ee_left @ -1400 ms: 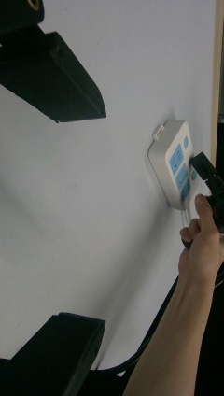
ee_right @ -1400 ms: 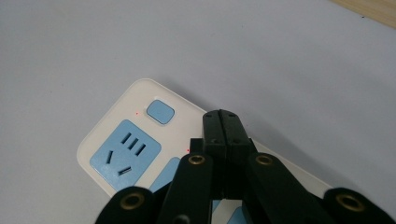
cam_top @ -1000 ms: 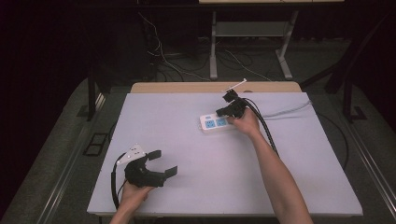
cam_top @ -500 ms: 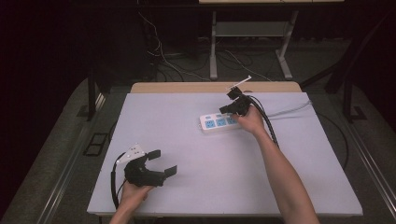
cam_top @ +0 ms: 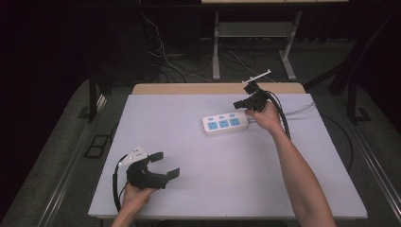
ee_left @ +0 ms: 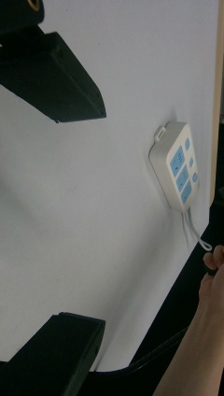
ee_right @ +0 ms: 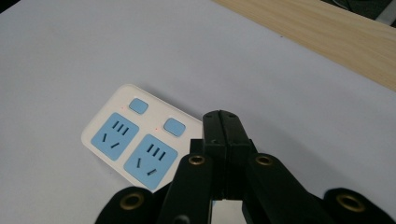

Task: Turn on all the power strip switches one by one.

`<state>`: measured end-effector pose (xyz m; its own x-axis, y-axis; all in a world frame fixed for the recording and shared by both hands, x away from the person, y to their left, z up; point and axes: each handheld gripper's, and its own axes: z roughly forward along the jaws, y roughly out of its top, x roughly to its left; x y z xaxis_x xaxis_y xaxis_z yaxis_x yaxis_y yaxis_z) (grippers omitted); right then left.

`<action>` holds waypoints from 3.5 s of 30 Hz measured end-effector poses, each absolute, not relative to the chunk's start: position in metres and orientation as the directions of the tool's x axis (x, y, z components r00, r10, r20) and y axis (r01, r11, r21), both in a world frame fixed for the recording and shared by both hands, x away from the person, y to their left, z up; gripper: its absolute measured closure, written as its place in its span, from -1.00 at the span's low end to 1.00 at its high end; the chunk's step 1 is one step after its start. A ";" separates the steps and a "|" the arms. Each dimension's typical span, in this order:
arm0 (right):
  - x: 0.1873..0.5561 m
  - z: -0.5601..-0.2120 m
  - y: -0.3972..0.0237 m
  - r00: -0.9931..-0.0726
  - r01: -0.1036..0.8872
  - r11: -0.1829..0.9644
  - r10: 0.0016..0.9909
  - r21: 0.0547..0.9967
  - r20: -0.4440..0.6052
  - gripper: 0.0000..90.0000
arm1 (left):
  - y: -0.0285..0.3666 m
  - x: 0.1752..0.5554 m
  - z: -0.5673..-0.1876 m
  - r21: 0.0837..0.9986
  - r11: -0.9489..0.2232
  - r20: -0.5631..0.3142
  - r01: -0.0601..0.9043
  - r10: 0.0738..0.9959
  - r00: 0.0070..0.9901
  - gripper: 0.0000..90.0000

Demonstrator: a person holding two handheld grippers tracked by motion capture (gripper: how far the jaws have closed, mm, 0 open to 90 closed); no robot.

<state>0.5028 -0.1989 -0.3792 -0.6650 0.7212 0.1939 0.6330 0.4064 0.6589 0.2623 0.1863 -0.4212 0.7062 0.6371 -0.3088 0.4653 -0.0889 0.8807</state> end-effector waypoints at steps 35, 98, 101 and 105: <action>0.510 -0.419 -0.191 -0.633 0.680 0.373 0.733 0.631 0.249 1.00 | 0.190 0.262 -0.420 0.884 -0.080 -0.308 0.461 0.641 0.703 -0.99; 0.472 -0.381 -0.231 -0.665 0.621 0.371 0.715 0.690 0.214 0.97 | 0.183 0.261 -0.422 0.880 -0.101 -0.303 0.464 0.632 0.713 -0.99; 0.465 -0.378 -0.240 -0.657 0.623 0.338 0.716 0.705 0.237 0.79 | 0.183 0.261 -0.422 0.880 -0.096 -0.307 0.466 0.634 0.710 -0.99; 0.450 -0.374 -0.247 -0.639 0.616 0.317 0.736 0.721 0.223 0.26 | 0.183 0.261 -0.422 0.879 -0.098 -0.307 0.466 0.632 0.712 -0.99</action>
